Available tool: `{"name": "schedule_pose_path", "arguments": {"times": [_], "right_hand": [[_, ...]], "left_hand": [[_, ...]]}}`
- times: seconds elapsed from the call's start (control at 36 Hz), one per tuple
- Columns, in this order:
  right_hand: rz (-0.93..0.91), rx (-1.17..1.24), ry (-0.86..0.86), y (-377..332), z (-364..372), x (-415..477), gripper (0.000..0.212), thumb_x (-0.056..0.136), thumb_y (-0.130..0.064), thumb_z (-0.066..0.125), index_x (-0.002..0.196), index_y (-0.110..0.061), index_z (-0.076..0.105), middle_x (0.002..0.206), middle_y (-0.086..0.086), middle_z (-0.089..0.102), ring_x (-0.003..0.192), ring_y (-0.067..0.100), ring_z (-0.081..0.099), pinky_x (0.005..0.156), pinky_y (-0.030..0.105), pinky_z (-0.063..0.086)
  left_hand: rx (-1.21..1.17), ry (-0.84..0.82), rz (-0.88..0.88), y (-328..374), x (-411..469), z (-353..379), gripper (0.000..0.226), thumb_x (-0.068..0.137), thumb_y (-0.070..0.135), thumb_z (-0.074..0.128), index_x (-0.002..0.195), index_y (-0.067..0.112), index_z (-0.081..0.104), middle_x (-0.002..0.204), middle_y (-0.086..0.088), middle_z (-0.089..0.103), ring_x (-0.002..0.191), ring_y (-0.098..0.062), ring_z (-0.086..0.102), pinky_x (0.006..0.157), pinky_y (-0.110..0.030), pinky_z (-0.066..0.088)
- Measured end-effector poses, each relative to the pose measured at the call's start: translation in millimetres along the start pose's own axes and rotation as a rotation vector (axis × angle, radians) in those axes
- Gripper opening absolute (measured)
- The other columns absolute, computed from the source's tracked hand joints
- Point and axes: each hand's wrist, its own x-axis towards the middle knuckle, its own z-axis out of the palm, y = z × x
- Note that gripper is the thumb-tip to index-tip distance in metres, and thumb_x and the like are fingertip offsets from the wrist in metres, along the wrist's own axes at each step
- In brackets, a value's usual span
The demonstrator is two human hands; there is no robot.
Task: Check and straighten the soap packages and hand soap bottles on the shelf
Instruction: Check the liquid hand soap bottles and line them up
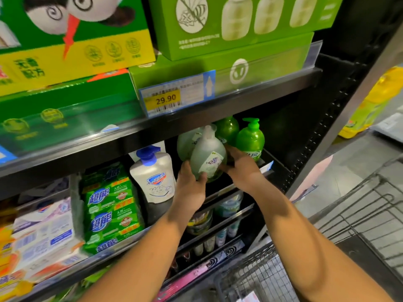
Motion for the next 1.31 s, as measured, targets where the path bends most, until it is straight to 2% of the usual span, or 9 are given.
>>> {"name": "schedule_pose_path", "arguments": {"times": [0.31, 0.53, 0.72, 0.83, 0.94, 1.03, 1.08, 1.19, 1.31], "right_hand": [[-0.095, 0.350, 0.097, -22.8, -36.1, -55.3, 0.047, 0.090, -0.013, 0.072, 0.133, -0.022, 0.055, 0.125, -0.003, 0.062, 0.109, 0.006, 0.062, 0.094, 0.028, 0.054], [0.078, 0.805, 0.038, -34.2, -40.9, -130.6, 0.050, 0.077, -0.022, 0.082, 0.117, -0.010, 0.055, 0.108, 0.009, 0.073, 0.102, 0.026, 0.071, 0.080, 0.042, 0.061], [0.164, 0.753, 0.051, -41.1, -20.6, -174.0, 0.071, 0.061, -0.052, 0.089, 0.119, -0.021, 0.063, 0.110, 0.001, 0.074, 0.100, 0.021, 0.072, 0.080, 0.037, 0.061], [0.168, 0.709, 0.061, -48.6, -23.4, -182.6, 0.060, 0.072, -0.046, 0.084, 0.123, -0.022, 0.063, 0.109, -0.001, 0.075, 0.099, 0.019, 0.072, 0.079, 0.033, 0.061], [0.172, 0.796, 0.060, -55.6, -31.9, -187.6, 0.033, 0.089, -0.018, 0.061, 0.122, -0.018, 0.064, 0.103, 0.004, 0.076, 0.091, 0.019, 0.074, 0.070, 0.025, 0.059], [0.192, 0.854, 0.021, -60.0, -34.9, -190.7, 0.039, 0.095, 0.008, 0.047, 0.115, -0.017, 0.069, 0.094, 0.006, 0.078, 0.078, 0.016, 0.074, 0.062, 0.020, 0.056], [0.146, 0.791, 0.063, -65.1, -32.7, -190.0, 0.045, 0.092, 0.011, 0.055, 0.111, -0.024, 0.075, 0.089, 0.001, 0.078, 0.070, 0.010, 0.071, 0.062, 0.018, 0.053], [0.064, 0.595, 0.112, -73.4, -23.5, -189.4, 0.036, 0.078, -0.036, 0.076, 0.113, -0.043, 0.073, 0.102, 0.005, 0.075, 0.091, 0.021, 0.071, 0.079, 0.032, 0.058], [0.099, 0.671, 0.060, -90.2, -14.4, -194.6, 0.036, 0.074, -0.016, 0.081, 0.108, -0.026, 0.078, 0.097, 0.004, 0.077, 0.094, 0.014, 0.072, 0.083, 0.025, 0.056]], "left_hand": [[-0.225, -0.021, 0.136, 7.8, -26.0, -17.8, 0.044, 0.094, 0.033, 0.064, 0.134, 0.022, 0.049, 0.124, 0.003, 0.064, 0.110, -0.011, 0.063, 0.093, -0.032, 0.052], [-0.460, -0.164, 0.165, 19.4, -73.3, -44.6, 0.037, 0.087, 0.025, 0.069, 0.117, 0.038, 0.052, 0.109, 0.012, 0.068, 0.098, 0.000, 0.067, 0.073, -0.019, 0.055], [-0.409, -0.211, 0.078, 1.7, -99.4, -49.6, 0.041, 0.081, 0.057, 0.067, 0.119, 0.044, 0.057, 0.115, 0.005, 0.070, 0.104, -0.011, 0.068, 0.078, -0.031, 0.059], [-0.465, -0.294, 0.074, 7.5, -108.5, -53.1, 0.037, 0.087, 0.038, 0.072, 0.120, 0.039, 0.057, 0.109, 0.014, 0.072, 0.097, -0.003, 0.069, 0.072, -0.022, 0.057], [-0.605, -0.470, 0.023, 18.8, -114.5, -55.3, 0.061, 0.072, 0.007, 0.085, 0.121, 0.027, 0.056, 0.107, 0.007, 0.074, 0.098, -0.011, 0.071, 0.073, -0.022, 0.056], [-0.739, -0.576, 0.008, 15.7, -113.9, -56.4, 0.083, 0.058, 0.012, 0.086, 0.131, 0.025, 0.049, 0.118, -0.003, 0.071, 0.108, -0.021, 0.068, 0.080, -0.028, 0.056], [-0.813, -0.642, -0.015, 13.2, -112.2, -58.1, 0.099, 0.050, 0.020, 0.091, 0.137, 0.021, 0.043, 0.124, -0.008, 0.068, 0.113, -0.025, 0.066, 0.083, -0.030, 0.056], [-0.857, -0.722, -0.090, 8.0, -113.3, -62.7, 0.117, 0.036, 0.043, 0.099, 0.135, 0.013, 0.044, 0.116, -0.016, 0.070, 0.105, -0.028, 0.068, 0.081, -0.035, 0.056], [-0.880, -0.717, -0.188, -6.1, -113.6, -71.7, 0.088, 0.049, 0.027, 0.088, 0.130, 0.016, 0.055, 0.120, -0.018, 0.067, 0.106, -0.032, 0.065, 0.084, -0.044, 0.054]]}}
